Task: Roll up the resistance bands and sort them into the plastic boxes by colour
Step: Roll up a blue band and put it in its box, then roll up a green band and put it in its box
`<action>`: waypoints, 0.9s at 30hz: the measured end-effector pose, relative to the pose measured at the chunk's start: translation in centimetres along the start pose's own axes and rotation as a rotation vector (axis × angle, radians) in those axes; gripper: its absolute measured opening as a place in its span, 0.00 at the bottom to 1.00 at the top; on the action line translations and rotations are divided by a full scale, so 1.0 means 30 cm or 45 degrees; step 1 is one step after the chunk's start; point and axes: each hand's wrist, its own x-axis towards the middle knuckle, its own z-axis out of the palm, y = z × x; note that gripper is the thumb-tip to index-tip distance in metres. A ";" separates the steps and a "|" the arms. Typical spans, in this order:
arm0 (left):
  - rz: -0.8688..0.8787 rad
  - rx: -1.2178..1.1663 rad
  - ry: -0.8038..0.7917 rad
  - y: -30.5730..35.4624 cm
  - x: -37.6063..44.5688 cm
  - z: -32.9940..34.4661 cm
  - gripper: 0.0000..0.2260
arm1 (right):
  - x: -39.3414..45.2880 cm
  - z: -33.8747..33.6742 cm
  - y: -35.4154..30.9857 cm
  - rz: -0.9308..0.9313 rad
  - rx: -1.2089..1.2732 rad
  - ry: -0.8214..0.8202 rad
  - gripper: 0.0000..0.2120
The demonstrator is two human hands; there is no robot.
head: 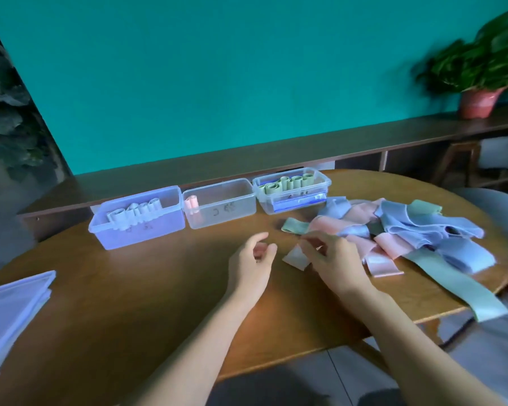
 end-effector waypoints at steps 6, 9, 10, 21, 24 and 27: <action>0.074 0.020 -0.014 0.087 -0.048 0.134 0.12 | -0.061 -0.141 0.064 -0.088 0.024 0.141 0.07; 0.109 0.039 0.027 0.106 -0.051 0.173 0.11 | -0.074 -0.178 0.129 -0.073 0.003 0.141 0.05; 0.117 0.058 0.042 0.108 -0.041 0.183 0.11 | -0.078 -0.186 0.143 -0.070 0.018 0.137 0.06; -0.079 0.513 0.038 0.086 0.215 0.256 0.12 | -0.049 -0.140 0.119 -0.119 0.078 0.032 0.06; -0.084 0.367 0.091 0.089 0.233 0.258 0.08 | -0.034 -0.116 0.112 -0.082 0.082 -0.041 0.10; -0.105 0.137 0.170 0.103 0.225 0.242 0.06 | -0.029 -0.103 0.099 -0.061 0.086 -0.060 0.10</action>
